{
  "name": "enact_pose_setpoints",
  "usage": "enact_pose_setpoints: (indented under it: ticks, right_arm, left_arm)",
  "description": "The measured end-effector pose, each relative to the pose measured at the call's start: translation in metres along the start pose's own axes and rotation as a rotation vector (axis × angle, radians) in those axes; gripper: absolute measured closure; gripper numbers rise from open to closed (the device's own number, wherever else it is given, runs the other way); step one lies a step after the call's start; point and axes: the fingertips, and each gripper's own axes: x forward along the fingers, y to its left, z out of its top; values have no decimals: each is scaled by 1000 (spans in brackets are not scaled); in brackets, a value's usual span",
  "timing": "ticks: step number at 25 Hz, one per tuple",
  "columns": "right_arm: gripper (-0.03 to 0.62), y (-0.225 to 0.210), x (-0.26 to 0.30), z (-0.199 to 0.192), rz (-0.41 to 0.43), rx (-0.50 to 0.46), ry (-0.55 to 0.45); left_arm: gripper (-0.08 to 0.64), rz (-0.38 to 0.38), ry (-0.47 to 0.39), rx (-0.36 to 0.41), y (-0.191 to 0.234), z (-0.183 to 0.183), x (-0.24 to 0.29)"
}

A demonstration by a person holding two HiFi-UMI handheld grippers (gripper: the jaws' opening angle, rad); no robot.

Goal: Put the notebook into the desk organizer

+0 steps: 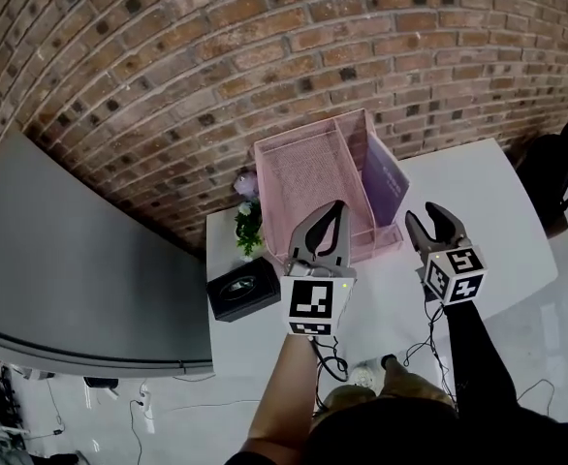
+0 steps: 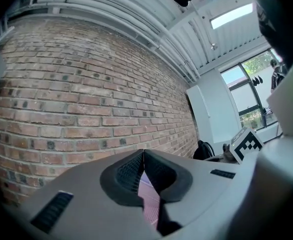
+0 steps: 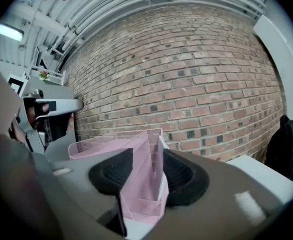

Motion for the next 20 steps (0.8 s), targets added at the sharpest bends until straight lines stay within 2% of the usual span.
enact_pose_setpoints:
  ticks: [11, 20]
  right_arm:
    - [414, 50, -85, 45, -1, -197, -100]
    - [414, 46, -117, 67, 53, -168, -143]
  left_arm:
    - [551, 15, 6, 15, -21, 16, -76]
    - [551, 12, 1, 35, -43, 35, -83]
